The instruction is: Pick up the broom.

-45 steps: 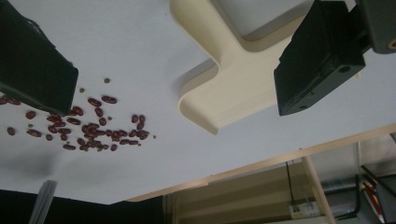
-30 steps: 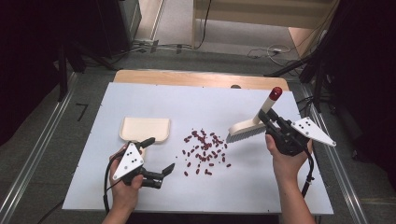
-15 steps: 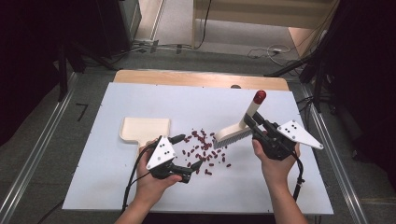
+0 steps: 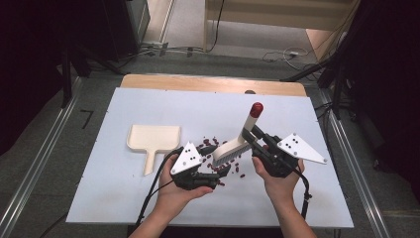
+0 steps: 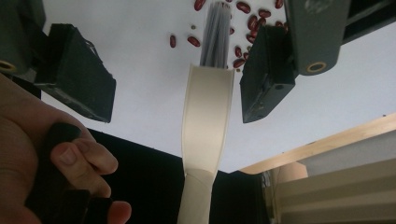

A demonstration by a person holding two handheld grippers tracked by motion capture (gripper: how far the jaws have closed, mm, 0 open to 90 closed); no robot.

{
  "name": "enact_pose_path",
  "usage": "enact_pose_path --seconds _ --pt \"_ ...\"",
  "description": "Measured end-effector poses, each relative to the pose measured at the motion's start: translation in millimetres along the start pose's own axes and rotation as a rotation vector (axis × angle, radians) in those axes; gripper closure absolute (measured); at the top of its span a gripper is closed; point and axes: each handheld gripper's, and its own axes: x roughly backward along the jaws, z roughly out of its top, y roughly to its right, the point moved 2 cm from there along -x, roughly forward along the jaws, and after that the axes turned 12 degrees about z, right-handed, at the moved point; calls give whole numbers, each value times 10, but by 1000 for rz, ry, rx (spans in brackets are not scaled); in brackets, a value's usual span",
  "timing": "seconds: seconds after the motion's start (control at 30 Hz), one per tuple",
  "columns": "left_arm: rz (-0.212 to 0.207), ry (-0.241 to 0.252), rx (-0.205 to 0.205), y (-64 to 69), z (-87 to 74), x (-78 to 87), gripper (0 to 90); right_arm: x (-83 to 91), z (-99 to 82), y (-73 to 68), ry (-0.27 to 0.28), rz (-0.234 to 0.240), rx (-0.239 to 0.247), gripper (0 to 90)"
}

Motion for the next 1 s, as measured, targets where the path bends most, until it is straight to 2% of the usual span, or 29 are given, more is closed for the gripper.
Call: enact_pose_path --seconds 0.13,0.2,0.4,0.43,0.47,0.5,0.53,0.6,0.63,0.73,0.87,0.93,0.97,1.0 --pt "27 -20 20 -15 -12 -30 341 -23 4 -95 -1 19 9 687" --pt "27 -19 29 -24 -10 -29 373 -37 3 -141 -3 29 16 687" --pt "40 -10 28 -17 -8 -11 510 -68 -11 -218 -10 41 18 687" --pt "45 -9 29 -17 -7 -8 510 -68 -11 -218 -10 41 18 687" --pt "51 -11 29 -22 -5 -4 583 -76 -18 -230 -11 39 20 687" --pt "55 -12 27 -27 -6 -3 583 -76 -18 -230 -11 39 20 687" --pt "59 -10 33 -30 -11 -5 651 -79 -21 -233 -11 38 18 687" --pt "44 -14 26 -29 -16 -5 668 -83 -27 -229 -11 38 18 687" --pt "41 -26 8 -15 -23 -10 675 -88 -35 -233 -12 38 16 686" --pt "34 -30 12 -19 -35 -15 682 -107 -53 -227 -19 39 14 685" --pt "49 -31 -9 -26 -36 -2 684 -113 -56 -218 -22 51 5 684" --pt "53 -30 -16 -36 -36 12 684 -116 -49 -207 -26 66 3 681" --pt "53 -26 -18 -49 -35 18 686 -119 -27 -183 -43 97 4 650" --pt "54 -30 -15 -61 -35 25 686 -119 -27 -183 -43 97 4 650"
